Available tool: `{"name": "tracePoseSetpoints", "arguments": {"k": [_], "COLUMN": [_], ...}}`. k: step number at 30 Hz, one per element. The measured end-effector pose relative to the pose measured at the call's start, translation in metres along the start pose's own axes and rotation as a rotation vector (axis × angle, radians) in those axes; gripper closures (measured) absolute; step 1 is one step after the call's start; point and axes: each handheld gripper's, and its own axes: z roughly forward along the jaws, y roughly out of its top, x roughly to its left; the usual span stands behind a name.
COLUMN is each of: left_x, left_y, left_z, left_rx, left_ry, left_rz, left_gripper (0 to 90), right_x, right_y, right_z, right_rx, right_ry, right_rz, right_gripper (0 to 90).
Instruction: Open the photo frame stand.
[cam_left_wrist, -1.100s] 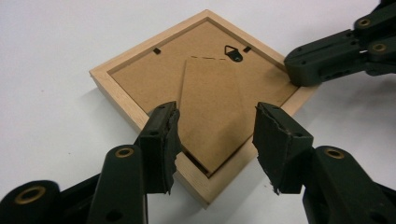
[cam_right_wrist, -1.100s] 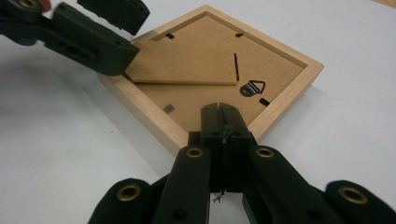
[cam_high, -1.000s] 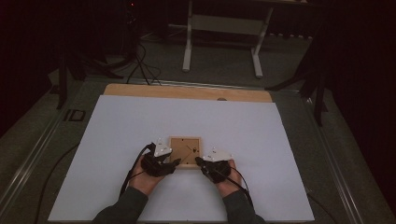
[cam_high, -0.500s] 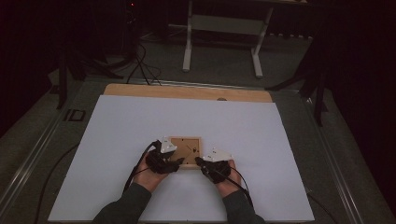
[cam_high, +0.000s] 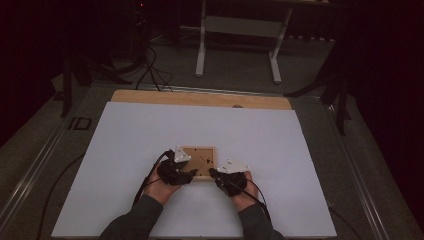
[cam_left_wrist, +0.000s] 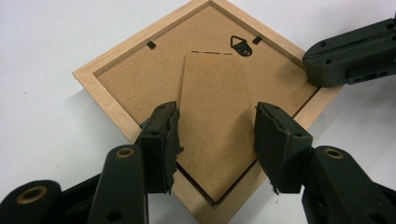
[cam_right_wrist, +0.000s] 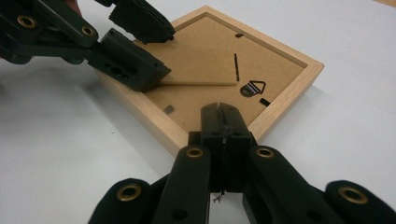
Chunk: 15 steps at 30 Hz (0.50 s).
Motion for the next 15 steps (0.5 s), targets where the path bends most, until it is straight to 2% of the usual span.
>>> {"name": "tracePoseSetpoints", "arguments": {"k": [9, 10, 11, 14, 15], "left_x": [0.0015, 0.0014, 0.0046, 0.0052, 0.0041], "left_y": [0.0088, 0.0094, 0.0101, 0.0098, 0.0083], "left_z": [-0.0074, -0.0077, -0.0094, -0.0096, -0.008], "left_rx": [-0.029, -0.035, -0.047, -0.045, -0.023], "left_ry": [-0.011, 0.001, -0.01, -0.009, -0.011], "left_rz": [-0.027, -0.029, -0.055, -0.051, -0.033], "left_gripper": [50.8, 50.9, 57.3, 51.7, 48.9], "right_x": [-0.0004, -0.0002, -0.0003, -0.0002, -0.0002], "right_y": [-0.0001, -0.0001, -0.0002, -0.0001, -0.0002], "right_z": [0.0001, 0.0001, 0.0001, 0.0001, 0.0001], "right_rx": [-0.001, -0.001, -0.001, -0.001, -0.001], "right_ry": [0.002, 0.001, 0.001, 0.001, 0.001], "right_rz": [0.0, -0.001, -0.001, -0.001, -0.001], "right_gripper": [89.8, 89.8, 89.8, 89.8, 89.8]}}
